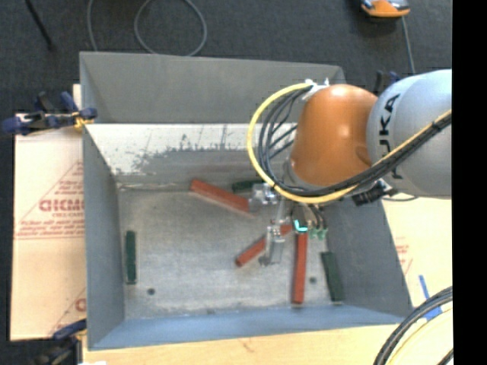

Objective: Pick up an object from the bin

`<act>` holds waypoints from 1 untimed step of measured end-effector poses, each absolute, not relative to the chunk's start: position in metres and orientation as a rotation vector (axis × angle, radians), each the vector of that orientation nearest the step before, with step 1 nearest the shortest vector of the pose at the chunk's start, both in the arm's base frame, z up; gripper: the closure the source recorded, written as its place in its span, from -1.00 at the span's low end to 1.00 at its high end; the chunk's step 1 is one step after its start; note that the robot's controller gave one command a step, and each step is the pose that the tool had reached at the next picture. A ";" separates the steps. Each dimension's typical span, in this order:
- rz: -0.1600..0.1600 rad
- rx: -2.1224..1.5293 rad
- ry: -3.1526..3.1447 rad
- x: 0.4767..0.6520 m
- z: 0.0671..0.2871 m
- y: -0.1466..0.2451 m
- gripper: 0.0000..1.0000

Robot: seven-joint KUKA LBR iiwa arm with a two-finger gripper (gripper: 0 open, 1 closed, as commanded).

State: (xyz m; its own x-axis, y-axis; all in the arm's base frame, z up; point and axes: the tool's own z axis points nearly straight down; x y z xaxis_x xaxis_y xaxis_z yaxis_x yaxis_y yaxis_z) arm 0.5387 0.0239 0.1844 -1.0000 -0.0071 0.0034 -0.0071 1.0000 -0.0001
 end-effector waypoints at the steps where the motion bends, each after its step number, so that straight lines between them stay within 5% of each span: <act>1: 0.001 0.454 -3.109 0.556 0.068 -0.001 -1.00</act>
Offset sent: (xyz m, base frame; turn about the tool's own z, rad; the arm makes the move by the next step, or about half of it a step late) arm 0.0172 -0.0231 -0.1144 -0.2840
